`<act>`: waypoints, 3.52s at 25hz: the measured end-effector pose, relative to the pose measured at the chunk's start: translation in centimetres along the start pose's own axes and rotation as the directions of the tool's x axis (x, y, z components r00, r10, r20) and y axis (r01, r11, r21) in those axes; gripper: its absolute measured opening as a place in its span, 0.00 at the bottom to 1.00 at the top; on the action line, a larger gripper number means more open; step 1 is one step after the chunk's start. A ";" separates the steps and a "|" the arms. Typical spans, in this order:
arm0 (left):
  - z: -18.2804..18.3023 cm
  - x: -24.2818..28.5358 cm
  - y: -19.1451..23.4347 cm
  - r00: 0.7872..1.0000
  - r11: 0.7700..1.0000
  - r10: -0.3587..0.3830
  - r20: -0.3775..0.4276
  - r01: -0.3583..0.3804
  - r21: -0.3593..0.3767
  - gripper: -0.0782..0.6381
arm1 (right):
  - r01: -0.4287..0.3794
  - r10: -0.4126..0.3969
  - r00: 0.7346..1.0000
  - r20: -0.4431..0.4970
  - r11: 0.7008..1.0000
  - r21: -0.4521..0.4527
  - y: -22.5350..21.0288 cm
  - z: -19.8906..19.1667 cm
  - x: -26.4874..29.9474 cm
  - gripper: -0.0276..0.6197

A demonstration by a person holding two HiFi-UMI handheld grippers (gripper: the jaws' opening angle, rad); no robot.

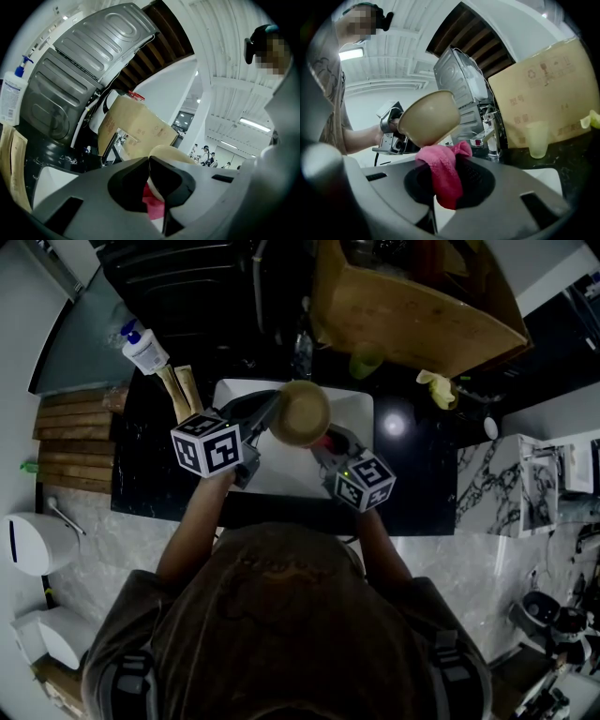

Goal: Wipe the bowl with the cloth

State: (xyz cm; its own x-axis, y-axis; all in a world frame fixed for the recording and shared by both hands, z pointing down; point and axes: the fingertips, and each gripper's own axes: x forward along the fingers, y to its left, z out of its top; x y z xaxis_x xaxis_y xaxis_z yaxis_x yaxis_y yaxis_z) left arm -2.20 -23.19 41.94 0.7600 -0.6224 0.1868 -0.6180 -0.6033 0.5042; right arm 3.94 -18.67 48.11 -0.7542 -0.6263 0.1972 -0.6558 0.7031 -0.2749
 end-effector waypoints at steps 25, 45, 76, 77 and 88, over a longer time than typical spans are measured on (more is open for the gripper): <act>-2.7 1.1 5.0 0.981 0.978 0.182 -0.073 -0.174 0.114 0.15 | -0.058 0.063 0.998 0.025 0.982 -0.178 4.6 9.1 -3.6 0.11; -2.2 2.2 1.1 0.983 0.956 0.176 -0.060 -0.156 0.250 0.15 | 0.057 -0.113 0.985 -0.127 0.924 -0.378 2.3 5.6 2.5 0.11; -2.8 2.4 1.2 0.973 0.916 0.214 -0.084 -0.170 0.363 0.15 | 0.179 -0.338 0.909 -0.244 0.844 -0.505 -2.9 2.8 0.0 0.11; -2.8 2.3 1.3 0.973 0.916 0.215 -0.083 -0.172 0.362 0.15 | 0.173 -0.333 0.909 -0.250 0.848 -0.500 -2.7 2.6 0.0 0.11; -2.4 1.9 2.3 0.970 0.917 0.236 -0.061 -0.202 0.343 0.15 | 0.081 -0.238 0.920 -0.313 0.894 -0.441 -0.4 0.7 0.6 0.11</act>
State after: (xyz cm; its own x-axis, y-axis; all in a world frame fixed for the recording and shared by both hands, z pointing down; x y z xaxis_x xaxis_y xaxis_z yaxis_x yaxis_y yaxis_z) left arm -1.72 -24.57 45.44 0.6032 -0.7159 0.3518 -0.7895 -0.5987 0.1353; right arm 3.81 -19.55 47.68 -0.5481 -0.6379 0.5410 -0.6624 0.7260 0.1850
